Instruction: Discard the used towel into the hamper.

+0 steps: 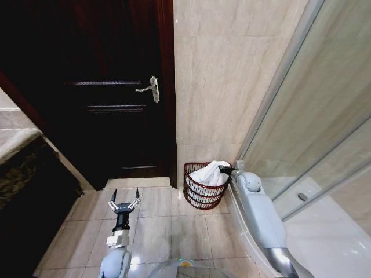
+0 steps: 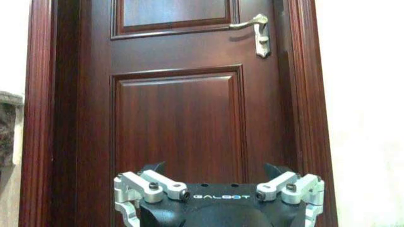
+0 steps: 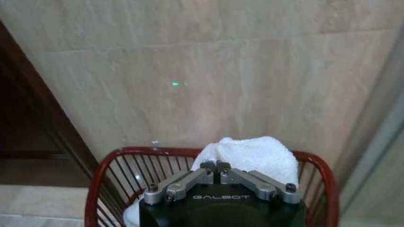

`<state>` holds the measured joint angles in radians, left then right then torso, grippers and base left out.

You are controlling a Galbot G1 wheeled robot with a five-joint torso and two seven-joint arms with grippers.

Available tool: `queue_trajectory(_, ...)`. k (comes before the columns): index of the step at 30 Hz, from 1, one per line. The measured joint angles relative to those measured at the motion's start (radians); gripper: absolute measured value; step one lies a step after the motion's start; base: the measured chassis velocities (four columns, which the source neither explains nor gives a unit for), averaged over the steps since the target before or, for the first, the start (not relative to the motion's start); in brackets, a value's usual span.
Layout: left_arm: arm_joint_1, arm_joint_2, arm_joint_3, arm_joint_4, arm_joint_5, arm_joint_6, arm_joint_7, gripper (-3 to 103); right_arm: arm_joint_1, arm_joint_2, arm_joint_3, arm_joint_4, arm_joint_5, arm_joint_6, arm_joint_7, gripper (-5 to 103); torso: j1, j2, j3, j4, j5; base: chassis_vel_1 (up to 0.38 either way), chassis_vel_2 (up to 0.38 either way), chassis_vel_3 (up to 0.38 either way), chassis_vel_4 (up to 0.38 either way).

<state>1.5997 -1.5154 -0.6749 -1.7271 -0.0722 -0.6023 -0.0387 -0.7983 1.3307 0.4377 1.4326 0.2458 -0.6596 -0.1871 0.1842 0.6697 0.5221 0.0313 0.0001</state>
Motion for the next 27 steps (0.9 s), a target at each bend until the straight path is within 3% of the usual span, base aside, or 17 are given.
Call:
queue_trajectory(10, -0.005, 0.002, 0.0, -0.01, 0.002, 0.014, 0.006, 100, 0.063, 0.029, -0.085, -0.044, -0.032, 0.02, 0.016, 1, 0.0, 0.0, 0.0, 0.0001, -0.0001, 0.0, 0.0, 0.0, 0.0)
queue_trajectory(15, -0.006, -0.006, 0.0, -0.025, 0.015, 0.024, 0.008, 100, 0.088, 0.057, -0.085, -0.084, -0.012, -0.032, 0.042, 1, 0.0, 0.0, 0.0, 0.0004, 0.0, 0.0, 0.0, 0.0, 0.0)
queue_trajectory(17, -0.004, -0.009, 0.0, -0.028, 0.017, 0.027, 0.009, 100, 0.086, 0.051, -0.071, -0.102, 0.019, -0.063, 0.053, 1, 0.0, 0.0, 0.0, 0.0002, 0.0, 0.0, 0.0, 0.0, 0.0)
queue_trajectory(27, -0.005, -0.01, -0.001, -0.016, 0.025, 0.028, 0.009, 100, 0.074, 0.0, -0.042, -0.175, 0.04, -0.074, 0.018, 1, 0.0, 0.0, 0.0, -0.0001, 0.0, 0.0, 0.0, 0.0, 0.0)
